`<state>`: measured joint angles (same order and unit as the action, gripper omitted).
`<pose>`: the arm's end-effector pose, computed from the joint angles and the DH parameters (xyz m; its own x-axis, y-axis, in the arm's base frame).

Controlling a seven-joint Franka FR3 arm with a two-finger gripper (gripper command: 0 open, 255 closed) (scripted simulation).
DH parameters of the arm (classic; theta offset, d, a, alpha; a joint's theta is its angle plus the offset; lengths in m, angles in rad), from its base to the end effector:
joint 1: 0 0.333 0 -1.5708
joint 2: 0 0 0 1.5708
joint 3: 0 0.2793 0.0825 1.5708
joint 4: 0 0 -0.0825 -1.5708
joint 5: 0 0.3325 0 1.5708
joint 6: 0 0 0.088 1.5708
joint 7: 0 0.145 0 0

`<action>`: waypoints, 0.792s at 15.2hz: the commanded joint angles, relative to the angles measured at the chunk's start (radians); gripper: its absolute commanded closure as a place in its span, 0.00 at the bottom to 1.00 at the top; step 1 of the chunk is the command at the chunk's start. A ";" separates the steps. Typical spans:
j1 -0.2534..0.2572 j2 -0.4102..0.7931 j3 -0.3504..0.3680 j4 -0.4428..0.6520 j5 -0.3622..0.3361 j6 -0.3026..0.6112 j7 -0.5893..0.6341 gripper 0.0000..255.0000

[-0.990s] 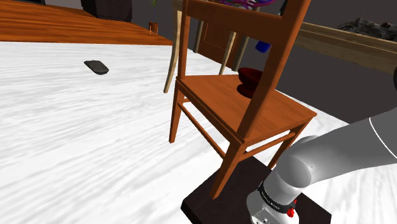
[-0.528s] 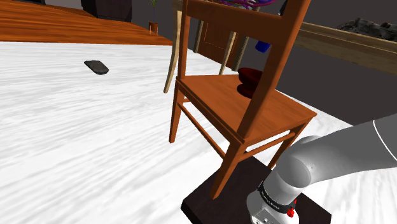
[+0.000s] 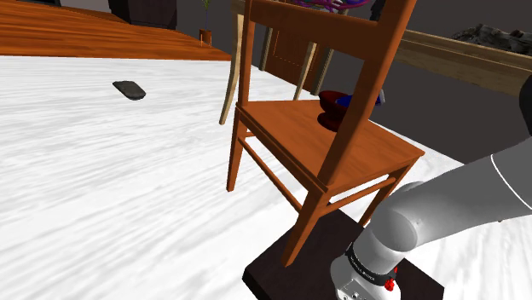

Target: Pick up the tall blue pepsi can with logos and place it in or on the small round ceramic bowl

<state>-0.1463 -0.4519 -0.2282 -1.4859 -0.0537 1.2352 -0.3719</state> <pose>0.2789 -0.1542 0.7309 0.9810 -0.0102 0.1938 -0.0142 -0.9997 0.0193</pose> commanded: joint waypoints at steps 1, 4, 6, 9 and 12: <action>-0.019 0.013 -0.021 -0.171 -0.045 -0.004 -0.020 0.00; -0.034 0.094 -0.017 0.017 -0.028 -0.114 -0.042 0.00; -0.043 0.120 -0.015 0.073 -0.022 -0.145 -0.050 0.00; -0.060 0.121 -0.003 0.073 -0.017 -0.145 -0.055 0.00; -0.077 0.122 0.008 0.073 -0.013 -0.144 -0.059 0.00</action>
<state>-0.2126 -0.3740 -0.2118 -1.3804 -0.0144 1.1223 -0.4309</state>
